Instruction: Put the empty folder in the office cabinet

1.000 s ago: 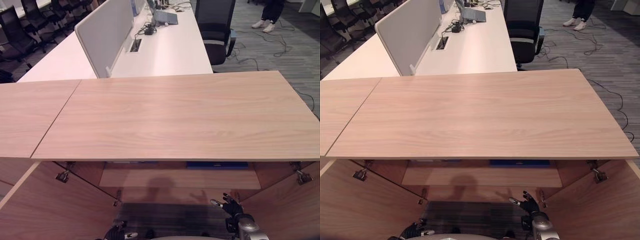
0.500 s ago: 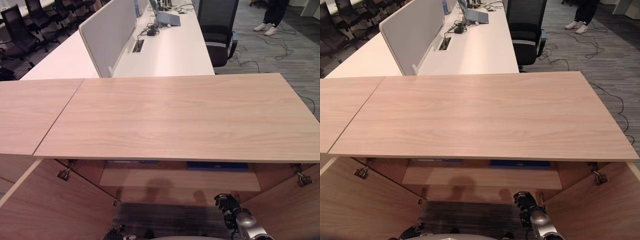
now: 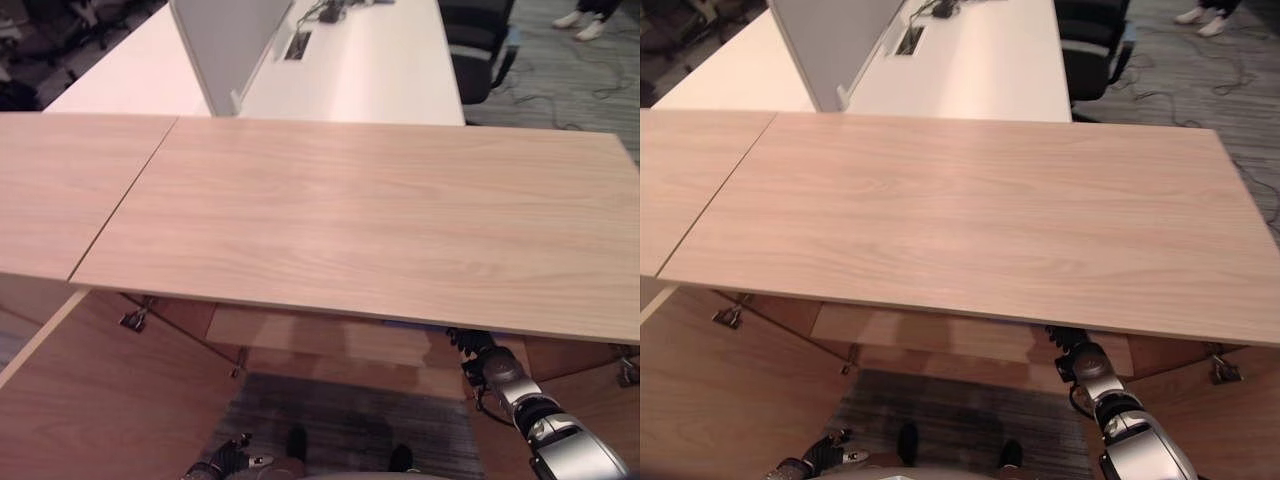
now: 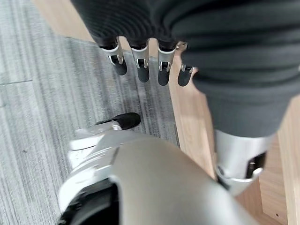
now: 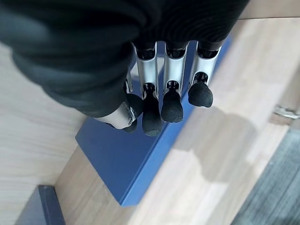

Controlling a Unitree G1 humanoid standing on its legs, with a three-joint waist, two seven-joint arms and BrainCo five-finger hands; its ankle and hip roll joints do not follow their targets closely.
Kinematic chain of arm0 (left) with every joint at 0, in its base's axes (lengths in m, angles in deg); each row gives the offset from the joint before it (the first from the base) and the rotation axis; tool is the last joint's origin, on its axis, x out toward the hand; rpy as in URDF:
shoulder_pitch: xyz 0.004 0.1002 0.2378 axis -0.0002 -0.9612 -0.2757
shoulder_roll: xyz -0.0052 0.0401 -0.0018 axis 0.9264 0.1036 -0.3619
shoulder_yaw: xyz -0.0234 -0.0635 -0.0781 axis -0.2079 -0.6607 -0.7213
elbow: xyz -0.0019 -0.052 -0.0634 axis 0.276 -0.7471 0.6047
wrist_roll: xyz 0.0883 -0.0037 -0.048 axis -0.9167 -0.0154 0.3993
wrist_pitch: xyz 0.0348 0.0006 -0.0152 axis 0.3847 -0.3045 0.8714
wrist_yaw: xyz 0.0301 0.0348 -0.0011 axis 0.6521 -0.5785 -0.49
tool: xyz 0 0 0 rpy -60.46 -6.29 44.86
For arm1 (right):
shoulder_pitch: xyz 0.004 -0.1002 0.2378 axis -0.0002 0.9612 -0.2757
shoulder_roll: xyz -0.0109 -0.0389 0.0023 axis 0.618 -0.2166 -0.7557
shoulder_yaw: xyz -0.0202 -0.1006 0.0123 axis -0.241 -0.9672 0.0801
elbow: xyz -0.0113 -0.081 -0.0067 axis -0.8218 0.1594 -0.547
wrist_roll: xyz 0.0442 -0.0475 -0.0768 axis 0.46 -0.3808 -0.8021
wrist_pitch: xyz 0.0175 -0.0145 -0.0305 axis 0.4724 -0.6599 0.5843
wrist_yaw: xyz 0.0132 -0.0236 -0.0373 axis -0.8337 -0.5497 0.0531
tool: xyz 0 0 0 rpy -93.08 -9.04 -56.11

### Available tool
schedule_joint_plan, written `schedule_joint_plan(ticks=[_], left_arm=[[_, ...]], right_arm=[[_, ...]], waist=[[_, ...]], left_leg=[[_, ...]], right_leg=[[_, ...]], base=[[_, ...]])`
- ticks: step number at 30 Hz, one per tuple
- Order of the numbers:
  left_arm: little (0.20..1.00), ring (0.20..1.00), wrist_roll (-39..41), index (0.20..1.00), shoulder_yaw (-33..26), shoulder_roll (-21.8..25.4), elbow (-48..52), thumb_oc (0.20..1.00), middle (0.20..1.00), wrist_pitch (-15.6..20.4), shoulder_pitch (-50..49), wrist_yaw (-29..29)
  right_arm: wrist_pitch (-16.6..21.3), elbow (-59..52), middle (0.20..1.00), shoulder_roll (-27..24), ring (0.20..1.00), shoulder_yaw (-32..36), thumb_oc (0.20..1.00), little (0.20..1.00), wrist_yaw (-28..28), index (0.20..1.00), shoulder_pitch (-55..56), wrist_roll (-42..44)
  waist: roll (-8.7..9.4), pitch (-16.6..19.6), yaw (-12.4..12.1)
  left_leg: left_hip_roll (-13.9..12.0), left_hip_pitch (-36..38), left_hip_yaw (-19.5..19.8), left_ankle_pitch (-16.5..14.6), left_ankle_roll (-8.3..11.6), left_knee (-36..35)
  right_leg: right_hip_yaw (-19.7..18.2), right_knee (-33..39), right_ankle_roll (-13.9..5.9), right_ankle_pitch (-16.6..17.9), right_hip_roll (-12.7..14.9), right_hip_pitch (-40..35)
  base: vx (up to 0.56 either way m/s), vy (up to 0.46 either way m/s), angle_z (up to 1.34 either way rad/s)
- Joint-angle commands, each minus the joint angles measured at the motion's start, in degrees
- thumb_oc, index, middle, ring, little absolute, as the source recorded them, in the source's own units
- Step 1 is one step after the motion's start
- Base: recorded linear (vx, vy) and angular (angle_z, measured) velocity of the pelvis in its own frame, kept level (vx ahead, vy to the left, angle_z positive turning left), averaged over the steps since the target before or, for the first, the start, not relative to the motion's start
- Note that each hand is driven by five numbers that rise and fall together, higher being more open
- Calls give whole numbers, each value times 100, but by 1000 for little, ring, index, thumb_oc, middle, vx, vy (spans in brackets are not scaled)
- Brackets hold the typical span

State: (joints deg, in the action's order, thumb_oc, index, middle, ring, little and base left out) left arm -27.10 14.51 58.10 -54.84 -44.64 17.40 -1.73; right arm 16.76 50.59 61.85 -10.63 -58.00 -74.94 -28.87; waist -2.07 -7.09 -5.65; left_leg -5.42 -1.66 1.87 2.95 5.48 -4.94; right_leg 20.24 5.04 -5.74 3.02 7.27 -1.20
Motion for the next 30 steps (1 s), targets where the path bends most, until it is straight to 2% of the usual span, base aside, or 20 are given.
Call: schedule_joint_plan(ticks=[1,5,12,23,24,25,30], left_arm=[[1000,1000,96,1000,282,276,-71,1000,1000,113,180,8],[1000,1000,144,1000,369,318,12,1000,1000,116,196,8],[1000,1000,319,1000,556,315,187,1000,1000,161,350,-25],[1000,1000,559,1000,703,374,424,1000,1000,187,600,-165],[1000,1000,509,1000,694,608,368,1000,1000,358,406,35],[1000,1000,638,1000,859,847,900,1000,1000,371,333,134],[1000,1000,868,1000,1011,788,1010,1000,1000,329,680,141]], right_arm=[[93,305,200,-8,200,-62,200,200,184,200,-432,205],[70,464,200,-104,200,-163,200,200,208,200,-648,142],[82,554,200,-273,200,-328,200,200,339,200,-1169,103],[57,822,200,-169,200,-294,200,200,499,200,-1176,167],[93,823,200,-373,200,-290,200,200,436,200,-1242,209],[178,776,200,-475,200,-276,200,200,511,200,-1400,283],[286,895,200,-422,200,-220,200,200,678,200,-1745,434]], waist=[[151,-127,-124],[108,-193,-197],[-20,-573,-330],[-270,-1003,-418],[-316,-1054,-453],[-442,-1251,-488],[-492,-1465,-518]], left_leg=[[76,-79,250,-144,25,-6],[88,-294,356,-52,37,-6],[82,-731,482,145,52,-6],[62,-1179,609,311,53,31],[62,-1237,605,321,48,52],[42,-1392,591,320,22,161],[82,-1978,594,185,0,746]], right_leg=[[-355,-506,-493,-164,405,208],[-301,-560,-475,-170,402,377],[-269,-875,-441,-202,439,894],[-215,-1179,-408,-284,495,1373],[-243,-1241,-399,-305,505,1452],[-292,-1480,-389,-369,546,1688],[-320,-1971,-341,-513,615,2231]], base=[[-44,-16,6],[-50,-14,22],[-75,-2,7],[-39,-2,3],[-78,32,3],[-107,46,1],[-67,-12,-8]])
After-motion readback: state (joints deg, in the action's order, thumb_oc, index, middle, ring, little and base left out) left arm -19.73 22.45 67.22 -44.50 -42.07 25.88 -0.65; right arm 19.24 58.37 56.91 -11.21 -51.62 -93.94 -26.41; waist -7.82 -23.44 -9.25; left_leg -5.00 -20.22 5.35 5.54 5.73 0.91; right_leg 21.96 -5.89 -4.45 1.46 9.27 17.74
